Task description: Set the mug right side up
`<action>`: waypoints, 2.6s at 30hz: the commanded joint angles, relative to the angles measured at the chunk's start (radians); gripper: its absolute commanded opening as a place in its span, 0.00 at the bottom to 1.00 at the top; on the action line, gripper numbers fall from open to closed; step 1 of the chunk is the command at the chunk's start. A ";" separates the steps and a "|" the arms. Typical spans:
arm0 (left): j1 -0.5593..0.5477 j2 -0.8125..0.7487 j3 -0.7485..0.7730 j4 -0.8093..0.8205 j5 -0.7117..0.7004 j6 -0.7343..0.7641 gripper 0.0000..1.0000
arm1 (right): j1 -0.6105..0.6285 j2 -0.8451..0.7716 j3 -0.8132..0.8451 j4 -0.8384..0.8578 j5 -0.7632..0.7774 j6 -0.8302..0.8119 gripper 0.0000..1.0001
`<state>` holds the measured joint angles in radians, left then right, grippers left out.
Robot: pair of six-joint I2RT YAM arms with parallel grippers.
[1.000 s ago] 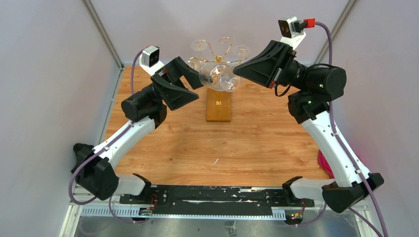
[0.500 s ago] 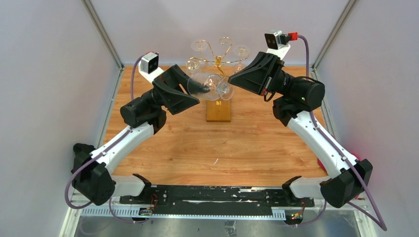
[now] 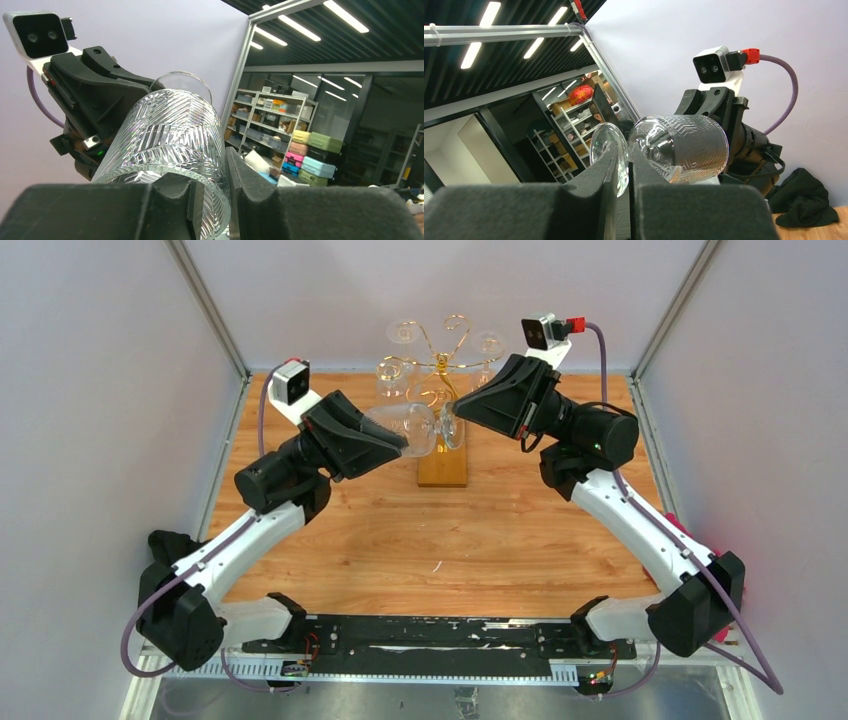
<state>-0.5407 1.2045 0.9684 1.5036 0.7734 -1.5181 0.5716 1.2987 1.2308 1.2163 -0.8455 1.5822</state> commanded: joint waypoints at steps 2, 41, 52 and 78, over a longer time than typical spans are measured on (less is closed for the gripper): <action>-0.011 -0.033 -0.029 0.035 -0.035 0.022 0.00 | 0.016 0.027 -0.022 -0.010 -0.049 -0.024 0.00; -0.010 -0.259 0.673 -2.267 -1.209 1.064 0.00 | -0.013 -0.387 0.263 -1.703 0.600 -1.072 0.78; 0.135 0.070 0.850 -2.533 -1.192 1.063 0.00 | -0.013 -0.359 0.393 -1.984 0.985 -1.265 0.80; 0.500 0.718 0.919 -2.468 -0.830 1.152 0.00 | -0.242 -0.232 0.288 -1.915 0.735 -1.266 0.84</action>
<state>-0.0589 1.9003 1.8191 -0.9874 -0.0635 -0.4084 0.4057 1.0599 1.5455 -0.7364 0.0254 0.2977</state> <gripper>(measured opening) 0.233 0.841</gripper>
